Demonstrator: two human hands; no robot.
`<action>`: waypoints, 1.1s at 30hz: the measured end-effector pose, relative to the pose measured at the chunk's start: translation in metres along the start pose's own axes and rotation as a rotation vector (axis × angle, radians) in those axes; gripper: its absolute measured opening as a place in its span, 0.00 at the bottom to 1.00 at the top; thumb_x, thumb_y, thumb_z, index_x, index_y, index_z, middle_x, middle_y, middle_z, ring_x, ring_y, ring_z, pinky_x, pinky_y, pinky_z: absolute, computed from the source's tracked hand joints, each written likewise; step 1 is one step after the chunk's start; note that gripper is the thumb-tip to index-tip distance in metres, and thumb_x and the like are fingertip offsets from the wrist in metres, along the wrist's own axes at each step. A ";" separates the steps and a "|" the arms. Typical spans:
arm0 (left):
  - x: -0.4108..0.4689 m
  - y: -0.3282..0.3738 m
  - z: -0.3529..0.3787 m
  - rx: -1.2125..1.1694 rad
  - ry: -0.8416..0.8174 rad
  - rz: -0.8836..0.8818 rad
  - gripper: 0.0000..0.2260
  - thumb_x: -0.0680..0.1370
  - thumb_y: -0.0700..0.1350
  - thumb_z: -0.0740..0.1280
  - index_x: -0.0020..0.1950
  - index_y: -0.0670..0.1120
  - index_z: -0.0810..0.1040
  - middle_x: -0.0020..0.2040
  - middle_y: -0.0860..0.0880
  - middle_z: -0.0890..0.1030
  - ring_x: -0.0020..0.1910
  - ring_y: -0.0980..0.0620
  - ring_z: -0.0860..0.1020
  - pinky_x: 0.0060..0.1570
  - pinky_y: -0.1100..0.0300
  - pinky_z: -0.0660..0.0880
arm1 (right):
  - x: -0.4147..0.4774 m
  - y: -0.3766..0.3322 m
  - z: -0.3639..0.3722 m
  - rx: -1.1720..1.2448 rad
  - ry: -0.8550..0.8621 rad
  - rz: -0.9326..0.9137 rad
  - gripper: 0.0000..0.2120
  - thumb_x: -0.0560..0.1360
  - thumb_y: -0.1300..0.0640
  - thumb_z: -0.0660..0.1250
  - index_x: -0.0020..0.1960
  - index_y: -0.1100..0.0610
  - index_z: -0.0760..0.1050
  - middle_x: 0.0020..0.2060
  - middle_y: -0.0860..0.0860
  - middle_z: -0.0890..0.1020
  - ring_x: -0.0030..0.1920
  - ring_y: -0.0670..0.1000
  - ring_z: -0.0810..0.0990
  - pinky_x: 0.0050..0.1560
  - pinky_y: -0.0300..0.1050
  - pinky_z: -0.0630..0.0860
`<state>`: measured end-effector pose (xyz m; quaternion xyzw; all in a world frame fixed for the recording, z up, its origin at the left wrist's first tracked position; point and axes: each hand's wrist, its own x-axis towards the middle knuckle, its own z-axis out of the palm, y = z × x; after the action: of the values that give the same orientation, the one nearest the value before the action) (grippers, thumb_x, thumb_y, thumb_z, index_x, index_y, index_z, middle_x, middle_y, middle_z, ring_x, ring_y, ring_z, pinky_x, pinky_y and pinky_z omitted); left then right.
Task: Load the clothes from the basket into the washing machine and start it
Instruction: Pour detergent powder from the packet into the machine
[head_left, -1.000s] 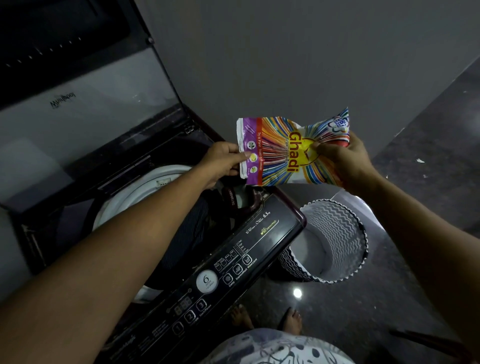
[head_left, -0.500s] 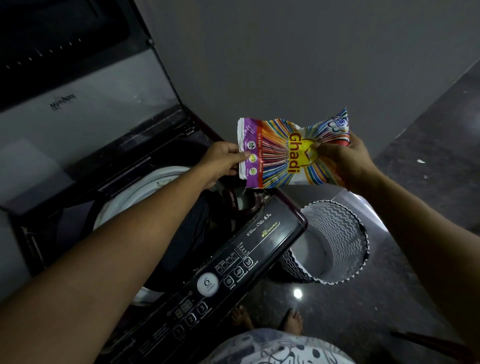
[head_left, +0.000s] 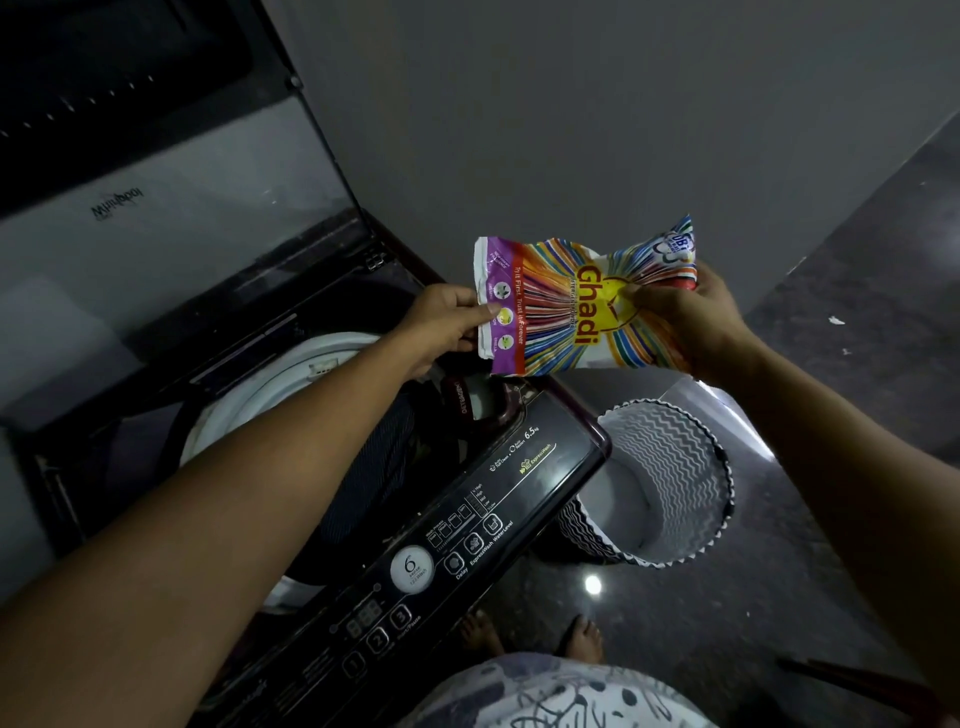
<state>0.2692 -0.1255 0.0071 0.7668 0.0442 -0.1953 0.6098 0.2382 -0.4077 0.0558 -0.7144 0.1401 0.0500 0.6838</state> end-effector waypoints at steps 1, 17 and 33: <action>0.000 0.000 0.000 0.001 -0.001 0.001 0.11 0.79 0.46 0.70 0.59 0.43 0.82 0.49 0.49 0.87 0.45 0.55 0.84 0.46 0.59 0.80 | 0.000 0.000 0.000 -0.004 -0.002 0.007 0.16 0.73 0.65 0.73 0.59 0.55 0.76 0.50 0.54 0.86 0.47 0.54 0.87 0.44 0.50 0.85; 0.002 -0.002 -0.002 -0.004 -0.005 -0.001 0.11 0.79 0.47 0.71 0.59 0.43 0.82 0.50 0.49 0.87 0.49 0.52 0.85 0.51 0.56 0.81 | -0.001 -0.006 0.002 -0.030 -0.017 0.005 0.16 0.75 0.64 0.72 0.61 0.56 0.75 0.49 0.52 0.85 0.45 0.52 0.87 0.39 0.44 0.84; 0.002 -0.002 -0.005 0.001 -0.003 0.012 0.11 0.79 0.47 0.71 0.59 0.44 0.82 0.49 0.50 0.87 0.46 0.54 0.85 0.50 0.56 0.80 | 0.005 -0.004 0.004 -0.028 -0.021 -0.014 0.17 0.75 0.65 0.71 0.63 0.58 0.76 0.50 0.55 0.85 0.46 0.54 0.87 0.45 0.50 0.85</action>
<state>0.2720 -0.1207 0.0054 0.7669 0.0385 -0.1929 0.6108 0.2445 -0.4043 0.0579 -0.7242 0.1272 0.0544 0.6756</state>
